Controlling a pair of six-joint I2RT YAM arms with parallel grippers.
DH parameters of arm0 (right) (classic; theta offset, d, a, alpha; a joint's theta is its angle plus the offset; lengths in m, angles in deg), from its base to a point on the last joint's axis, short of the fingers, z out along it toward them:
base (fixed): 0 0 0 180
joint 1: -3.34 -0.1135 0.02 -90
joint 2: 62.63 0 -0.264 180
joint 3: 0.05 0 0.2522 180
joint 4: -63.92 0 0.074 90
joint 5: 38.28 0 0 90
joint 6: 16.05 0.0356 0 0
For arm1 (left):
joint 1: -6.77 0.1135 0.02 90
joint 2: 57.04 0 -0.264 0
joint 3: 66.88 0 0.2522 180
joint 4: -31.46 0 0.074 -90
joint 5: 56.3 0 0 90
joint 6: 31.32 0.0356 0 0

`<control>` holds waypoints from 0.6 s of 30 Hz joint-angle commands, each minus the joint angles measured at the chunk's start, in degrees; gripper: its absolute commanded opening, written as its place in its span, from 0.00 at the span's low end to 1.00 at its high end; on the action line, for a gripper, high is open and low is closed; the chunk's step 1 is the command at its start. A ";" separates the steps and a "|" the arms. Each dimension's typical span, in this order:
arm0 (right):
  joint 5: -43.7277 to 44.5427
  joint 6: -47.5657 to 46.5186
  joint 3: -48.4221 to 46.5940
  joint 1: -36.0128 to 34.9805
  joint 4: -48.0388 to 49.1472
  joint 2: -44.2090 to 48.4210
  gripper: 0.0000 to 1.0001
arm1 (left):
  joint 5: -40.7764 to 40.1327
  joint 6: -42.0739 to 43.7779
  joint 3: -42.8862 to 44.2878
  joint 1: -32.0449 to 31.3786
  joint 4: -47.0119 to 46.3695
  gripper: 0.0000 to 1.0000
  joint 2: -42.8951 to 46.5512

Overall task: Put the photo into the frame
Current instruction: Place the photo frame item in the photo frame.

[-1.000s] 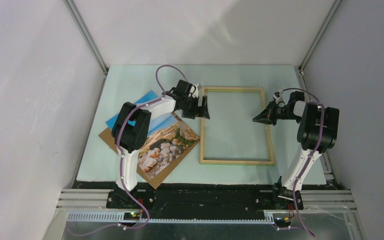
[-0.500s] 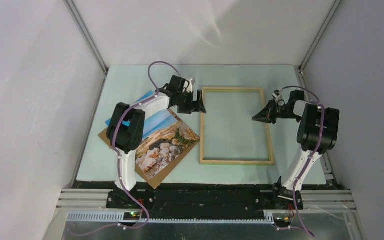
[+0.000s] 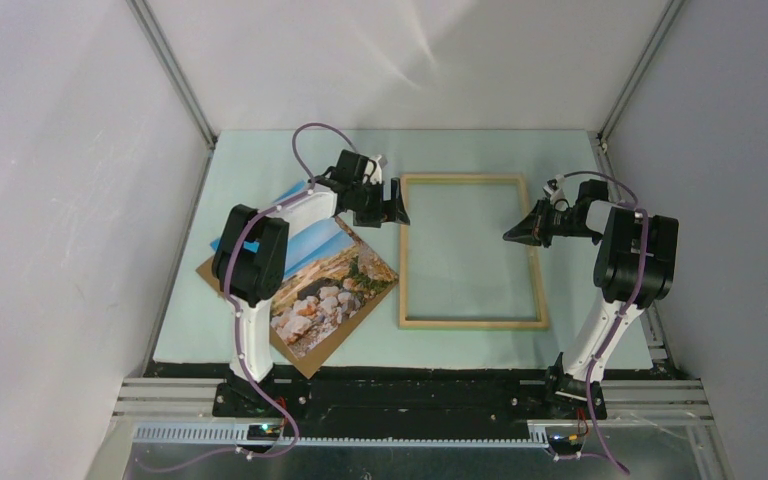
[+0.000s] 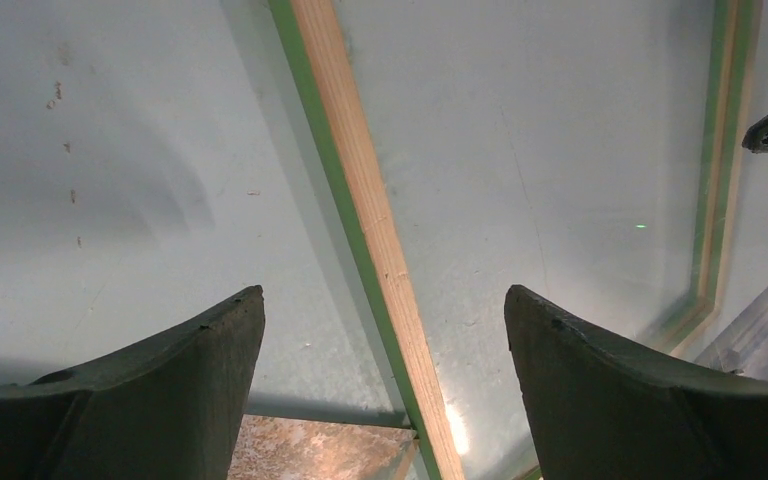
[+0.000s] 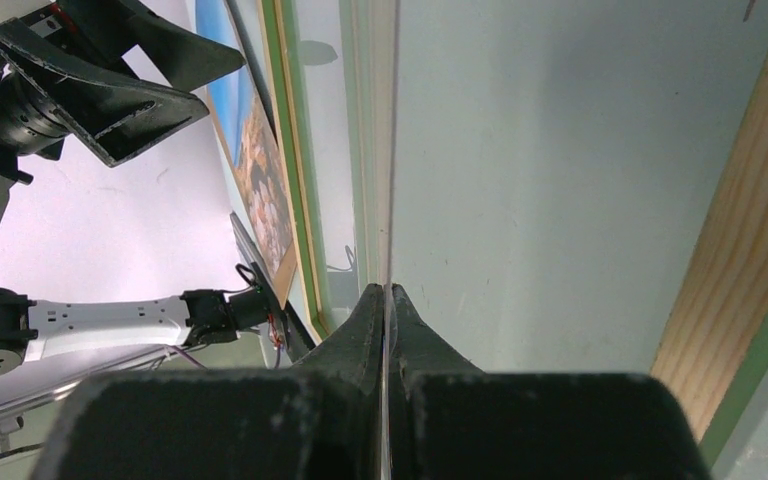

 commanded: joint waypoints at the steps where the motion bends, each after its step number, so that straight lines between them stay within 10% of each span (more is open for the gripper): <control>1: -1.96 -1.63 -0.20 -0.79 0.88 2.79 0.00 | -0.30 -1.73 0.73 0.23 -0.72 0.94 1.41; 18: -2.56 1.06 1.40 -0.62 5.15 3.37 0.00 | -0.97 -3.52 -0.20 -1.20 -1.77 0.94 -0.16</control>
